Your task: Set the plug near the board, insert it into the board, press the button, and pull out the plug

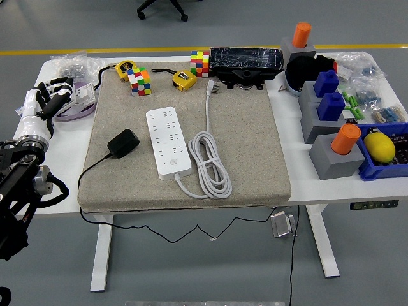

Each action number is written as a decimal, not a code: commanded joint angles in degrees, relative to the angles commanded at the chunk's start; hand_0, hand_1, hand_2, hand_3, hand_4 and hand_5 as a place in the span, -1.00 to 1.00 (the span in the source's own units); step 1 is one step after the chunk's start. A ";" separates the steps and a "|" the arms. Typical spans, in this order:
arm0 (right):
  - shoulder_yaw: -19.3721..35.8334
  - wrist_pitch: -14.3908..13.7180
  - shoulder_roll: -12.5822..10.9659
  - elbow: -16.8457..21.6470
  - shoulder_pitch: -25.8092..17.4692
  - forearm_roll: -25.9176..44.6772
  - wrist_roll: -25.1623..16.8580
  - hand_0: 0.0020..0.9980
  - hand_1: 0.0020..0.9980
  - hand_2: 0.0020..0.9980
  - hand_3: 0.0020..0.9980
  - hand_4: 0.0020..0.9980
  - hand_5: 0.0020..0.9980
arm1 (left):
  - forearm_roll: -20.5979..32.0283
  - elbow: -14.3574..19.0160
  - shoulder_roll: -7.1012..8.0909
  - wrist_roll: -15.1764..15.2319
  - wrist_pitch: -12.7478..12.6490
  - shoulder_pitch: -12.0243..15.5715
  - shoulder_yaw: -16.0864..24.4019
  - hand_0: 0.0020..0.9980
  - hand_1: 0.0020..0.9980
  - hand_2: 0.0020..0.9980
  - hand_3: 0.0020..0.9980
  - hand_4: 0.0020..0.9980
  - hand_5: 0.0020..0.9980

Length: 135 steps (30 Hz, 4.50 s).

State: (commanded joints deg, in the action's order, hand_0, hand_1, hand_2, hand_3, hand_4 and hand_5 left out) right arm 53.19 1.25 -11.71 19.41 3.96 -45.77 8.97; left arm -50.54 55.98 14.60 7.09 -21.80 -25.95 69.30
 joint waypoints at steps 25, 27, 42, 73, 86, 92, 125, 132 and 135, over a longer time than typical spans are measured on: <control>-0.62 0.01 -0.15 0.03 0.07 0.10 -0.02 0.22 0.35 0.38 0.14 0.83 -0.11 | 0.16 0.42 -0.01 -0.12 0.09 0.20 -1.10 0.27 0.31 0.18 0.15 0.40 -0.36; -0.51 0.01 -0.10 0.04 -0.04 0.06 -0.02 0.22 0.35 0.38 0.14 0.83 -0.11 | 0.12 0.44 -0.07 -0.13 0.11 0.31 -1.02 0.27 0.31 0.18 0.15 0.40 -0.36; 0.30 -0.02 0.19 0.03 -0.29 -0.17 -0.03 0.22 0.35 0.37 0.14 0.83 -0.11 | -0.12 0.90 -0.39 -0.07 0.10 0.59 -0.33 0.27 0.31 0.18 0.15 0.41 -0.36; 0.30 -0.02 0.13 -0.06 -0.56 -0.13 -0.01 0.22 0.35 0.37 0.14 0.83 -0.11 | 0.06 3.63 -0.50 0.38 -0.02 0.56 -0.46 0.27 0.31 0.17 0.14 0.40 -0.36; 0.35 -0.01 0.12 -0.02 -0.44 -0.19 0.01 0.22 0.35 0.37 0.15 0.83 -0.11 | -0.04 4.93 -0.43 0.65 -0.12 0.42 -0.22 0.26 0.31 0.18 0.14 0.40 -0.36; 0.49 -0.01 0.02 -0.04 -0.46 -0.33 0.02 0.22 0.35 0.37 0.15 0.83 -0.11 | -0.07 5.45 -0.49 0.64 0.14 0.38 -0.22 0.27 0.31 0.18 0.14 0.40 -0.36; -0.60 -0.17 -0.33 0.35 0.32 -0.11 -0.12 0.22 0.35 0.37 0.15 0.83 -0.11 | 0.61 7.46 0.04 1.40 0.99 0.38 -0.38 0.27 0.32 0.19 0.15 0.42 -0.36; -0.79 -0.17 -0.46 0.16 0.43 -0.09 -0.10 0.22 0.35 0.37 0.15 0.83 -0.11 | 0.65 7.57 0.06 1.40 0.93 0.36 -0.68 0.27 0.32 0.19 0.15 0.43 -0.36; -0.91 -0.10 -0.38 0.13 0.25 -0.03 -0.07 0.22 0.35 0.37 0.15 0.83 -0.11 | 0.58 7.63 0.14 1.41 0.95 0.36 -0.58 0.27 0.32 0.19 0.15 0.43 -0.36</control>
State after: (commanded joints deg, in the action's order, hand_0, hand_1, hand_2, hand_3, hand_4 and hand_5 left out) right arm 52.28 1.15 -12.09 19.54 4.21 -45.80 8.90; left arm -49.96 63.60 14.74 8.50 -20.86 -25.59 68.72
